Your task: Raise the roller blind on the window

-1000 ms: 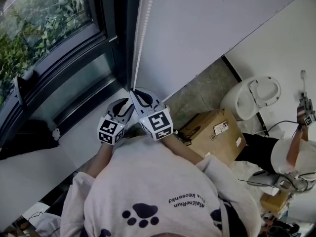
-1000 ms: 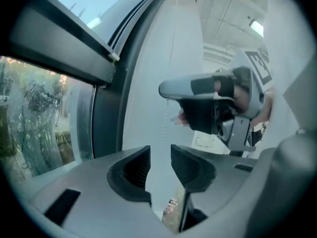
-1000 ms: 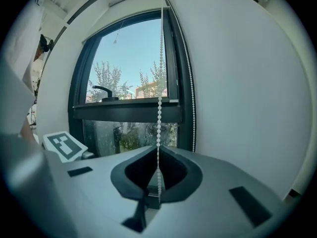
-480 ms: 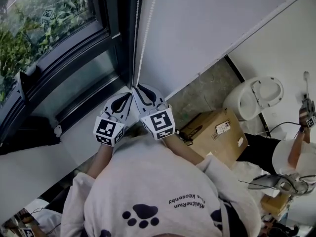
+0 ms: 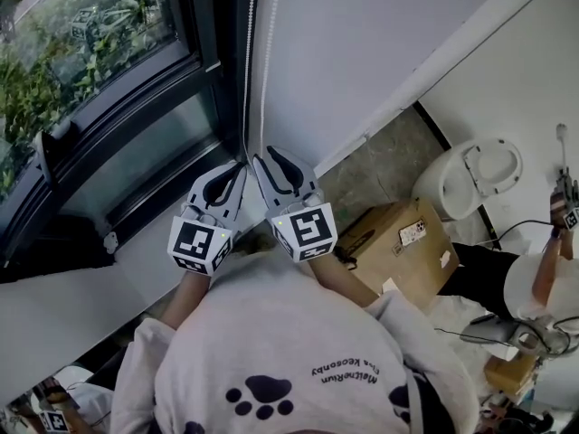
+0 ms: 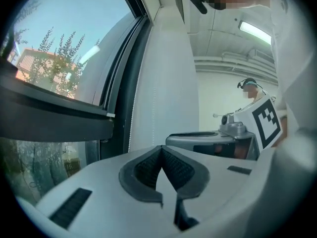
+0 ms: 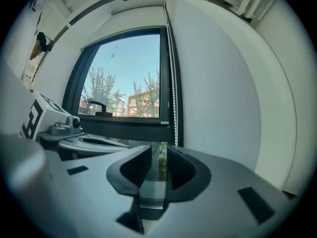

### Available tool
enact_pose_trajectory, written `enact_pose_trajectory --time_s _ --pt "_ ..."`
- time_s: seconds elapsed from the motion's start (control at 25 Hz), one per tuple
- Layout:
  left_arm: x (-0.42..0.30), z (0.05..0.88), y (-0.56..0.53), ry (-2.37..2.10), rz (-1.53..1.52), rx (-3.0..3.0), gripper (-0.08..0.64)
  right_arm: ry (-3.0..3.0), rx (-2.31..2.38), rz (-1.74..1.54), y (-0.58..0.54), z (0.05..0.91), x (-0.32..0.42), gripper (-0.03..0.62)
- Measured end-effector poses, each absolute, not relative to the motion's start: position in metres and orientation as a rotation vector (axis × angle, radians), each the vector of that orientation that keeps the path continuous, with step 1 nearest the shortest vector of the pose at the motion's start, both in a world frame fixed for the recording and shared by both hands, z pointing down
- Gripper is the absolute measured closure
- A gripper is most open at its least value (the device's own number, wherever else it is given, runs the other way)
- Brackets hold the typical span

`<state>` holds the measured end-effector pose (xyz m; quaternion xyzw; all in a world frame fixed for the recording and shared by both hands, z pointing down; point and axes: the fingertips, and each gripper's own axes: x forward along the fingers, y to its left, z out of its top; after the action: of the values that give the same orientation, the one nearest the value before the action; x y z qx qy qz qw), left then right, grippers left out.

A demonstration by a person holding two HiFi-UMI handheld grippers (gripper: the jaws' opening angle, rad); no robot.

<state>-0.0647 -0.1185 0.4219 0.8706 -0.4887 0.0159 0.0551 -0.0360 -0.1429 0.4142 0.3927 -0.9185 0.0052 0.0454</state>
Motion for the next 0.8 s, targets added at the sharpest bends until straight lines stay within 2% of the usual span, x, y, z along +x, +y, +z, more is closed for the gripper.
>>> enact_pose_trajectory --time_s 0.48,0.8 --pt "-0.067 0.365 -0.105 -1.607 -0.026 2.622 0.554 -2.84 1.272 -0.1 -0.117 0.351 -0.019 0.575" --pt "-0.066 0.35 -0.087 -1.646 -0.033 2.607 0.554 -2.848 1.275 -0.091 -0.097 0.339 -0.015 0.583"
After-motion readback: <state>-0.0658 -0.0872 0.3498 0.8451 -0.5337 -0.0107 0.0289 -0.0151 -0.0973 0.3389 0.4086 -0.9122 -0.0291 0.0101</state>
